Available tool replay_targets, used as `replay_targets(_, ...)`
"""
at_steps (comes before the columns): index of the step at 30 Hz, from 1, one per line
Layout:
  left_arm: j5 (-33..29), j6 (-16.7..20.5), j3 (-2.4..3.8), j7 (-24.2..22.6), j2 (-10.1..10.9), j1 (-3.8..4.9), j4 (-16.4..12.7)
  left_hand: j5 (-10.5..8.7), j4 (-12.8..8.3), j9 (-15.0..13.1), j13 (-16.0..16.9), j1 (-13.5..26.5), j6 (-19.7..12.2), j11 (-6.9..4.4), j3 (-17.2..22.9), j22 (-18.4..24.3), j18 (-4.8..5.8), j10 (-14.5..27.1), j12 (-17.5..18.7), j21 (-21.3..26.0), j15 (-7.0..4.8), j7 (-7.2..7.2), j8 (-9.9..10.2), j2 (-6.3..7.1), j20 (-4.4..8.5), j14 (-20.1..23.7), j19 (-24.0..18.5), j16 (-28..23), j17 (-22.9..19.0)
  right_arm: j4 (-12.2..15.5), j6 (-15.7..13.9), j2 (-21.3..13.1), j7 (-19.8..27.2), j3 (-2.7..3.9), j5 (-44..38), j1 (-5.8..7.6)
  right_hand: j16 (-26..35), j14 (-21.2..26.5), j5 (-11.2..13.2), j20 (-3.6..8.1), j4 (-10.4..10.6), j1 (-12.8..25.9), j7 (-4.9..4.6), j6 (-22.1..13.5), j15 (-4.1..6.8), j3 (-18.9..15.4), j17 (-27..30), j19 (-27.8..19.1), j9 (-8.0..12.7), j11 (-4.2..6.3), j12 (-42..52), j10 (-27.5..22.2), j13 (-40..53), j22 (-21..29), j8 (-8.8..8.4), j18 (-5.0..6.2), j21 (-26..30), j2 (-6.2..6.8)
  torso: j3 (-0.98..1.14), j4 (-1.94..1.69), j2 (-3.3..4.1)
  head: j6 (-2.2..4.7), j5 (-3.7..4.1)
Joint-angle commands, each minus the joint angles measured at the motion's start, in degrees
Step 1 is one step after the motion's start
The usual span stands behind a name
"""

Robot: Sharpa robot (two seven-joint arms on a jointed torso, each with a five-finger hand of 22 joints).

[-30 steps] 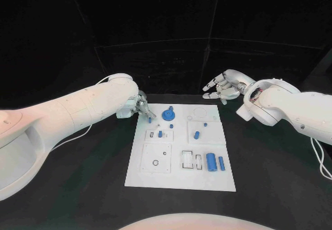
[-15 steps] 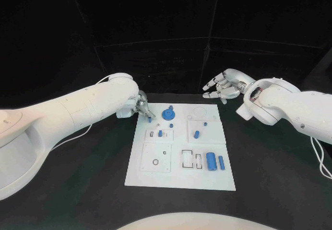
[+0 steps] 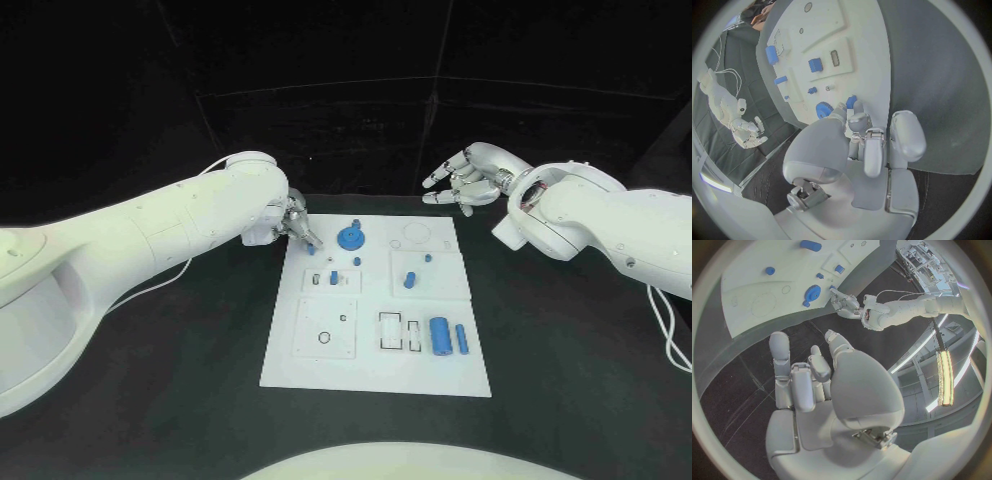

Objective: Assemble the parts on the task board

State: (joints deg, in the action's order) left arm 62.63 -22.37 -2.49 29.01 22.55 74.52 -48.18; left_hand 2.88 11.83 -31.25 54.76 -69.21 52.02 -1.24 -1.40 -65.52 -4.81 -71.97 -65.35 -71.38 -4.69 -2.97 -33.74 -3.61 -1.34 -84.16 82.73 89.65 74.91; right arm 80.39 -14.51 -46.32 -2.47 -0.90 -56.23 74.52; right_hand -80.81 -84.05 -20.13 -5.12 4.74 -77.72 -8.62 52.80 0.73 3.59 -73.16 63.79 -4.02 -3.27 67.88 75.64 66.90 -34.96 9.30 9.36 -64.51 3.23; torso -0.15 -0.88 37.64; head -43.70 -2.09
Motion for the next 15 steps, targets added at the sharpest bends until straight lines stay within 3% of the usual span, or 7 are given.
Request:
replay_targets(1,0.3,-0.8,0.00,-0.8,-0.1,0.07,0.1,-0.15,-0.5,0.1,-0.1,-0.9,0.4,0.01,0.2,0.0,-0.17,-0.3,0.0,-0.3,-0.18,0.02,0.4,-0.10,0.10,-5.8,0.3,0.4,15.1,0.1,0.2,0.0,0.4,0.05,-0.1,0.12,0.4,-2.5,-0.4,-0.05,0.2,0.0,0.11,-0.5,0.30,0.1,0.0,-0.3,0.1,-0.07,-0.3,-0.4,0.0,0.0,0.26,0.33,0.3,-0.36,-0.04,-0.04,0.02,-0.07,0.02)
replay_targets(4,0.3,-0.7,0.00,-0.8,-0.1,0.07,0.1,-0.15,-0.9,0.2,-0.1,-1.4,0.4,-0.03,0.7,-0.1,-0.17,-0.3,0.0,-0.3,-0.21,0.07,0.5,-0.54,0.12,-5.8,0.3,0.4,15.1,0.1,0.2,0.0,0.4,0.05,-0.1,0.12,0.4,-2.5,-0.5,-0.05,0.2,-0.1,0.11,-0.5,0.30,0.1,0.0,-0.3,0.1,-0.07,-0.2,-0.4,0.0,0.0,0.28,0.33,0.4,-0.39,-0.01,-0.05,0.03,-0.10,0.07)
replay_targets(7,0.0,-0.7,0.00,-0.8,-0.1,0.07,0.2,-0.12,-2.4,0.4,-0.3,-3.9,0.2,-0.34,2.6,0.0,-0.20,-0.1,0.2,-0.2,-0.38,0.37,0.8,-2.07,0.21,-5.8,0.3,0.4,15.1,0.1,0.2,0.0,0.4,0.05,-0.1,0.12,0.4,-2.5,-0.5,-0.05,0.2,-0.1,0.11,-0.5,0.30,0.1,0.0,-0.3,0.1,-0.07,-0.2,-0.4,0.0,0.0,0.28,0.33,0.4,-0.39,0.02,-0.01,-0.01,-0.14,-0.01)
replay_targets(11,-0.7,-1.0,0.00,-1.0,0.0,0.07,0.2,0.08,-6.6,0.9,-0.7,-9.4,-0.8,-0.60,7.8,0.0,-0.25,0.4,0.9,-0.2,-0.72,0.52,1.6,-3.73,0.53,-5.8,0.3,0.4,15.1,0.1,0.2,0.0,0.4,0.05,-0.1,0.12,0.4,-2.5,-0.5,-0.05,0.2,-0.1,0.11,-0.5,0.30,0.1,0.0,-0.3,0.1,-0.07,-0.2,-0.4,0.0,0.0,0.28,0.33,0.4,-0.39,0.01,0.02,0.00,-0.17,0.00)
replay_targets(13,-1.0,-1.2,0.00,-1.2,0.1,0.07,0.1,0.27,-8.9,1.2,-1.2,-10.9,-1.1,-0.19,12.1,0.0,-0.22,0.7,1.5,-0.1,-0.38,-0.04,2.0,-3.42,0.45,-5.8,0.2,0.4,15.1,0.1,0.2,0.0,0.4,0.05,-0.1,0.12,0.4,-2.5,-0.5,-0.05,0.2,-0.1,0.11,-0.5,0.30,0.1,0.0,-0.3,0.1,-0.07,-0.2,-0.4,0.0,0.0,0.28,0.33,0.4,-0.39,-0.02,0.04,-0.01,-0.20,-0.01)
replay_targets(15,-1.7,-1.2,0.00,-1.3,0.2,0.07,0.0,0.41,-10.4,1.4,-1.7,-8.9,-1.0,0.09,18.0,-0.1,-0.19,0.6,1.9,0.0,0.09,-0.70,2.1,-1.60,-0.05,-5.8,0.2,0.4,15.1,0.1,0.2,-0.1,0.4,0.05,-0.1,0.12,0.4,-2.5,-0.5,-0.05,0.2,-0.1,0.11,-0.5,0.30,0.1,0.0,-0.3,0.1,-0.07,-0.2,-0.4,0.0,0.0,0.28,0.33,0.4,-0.39,-0.03,0.01,0.01,-0.25,0.02)
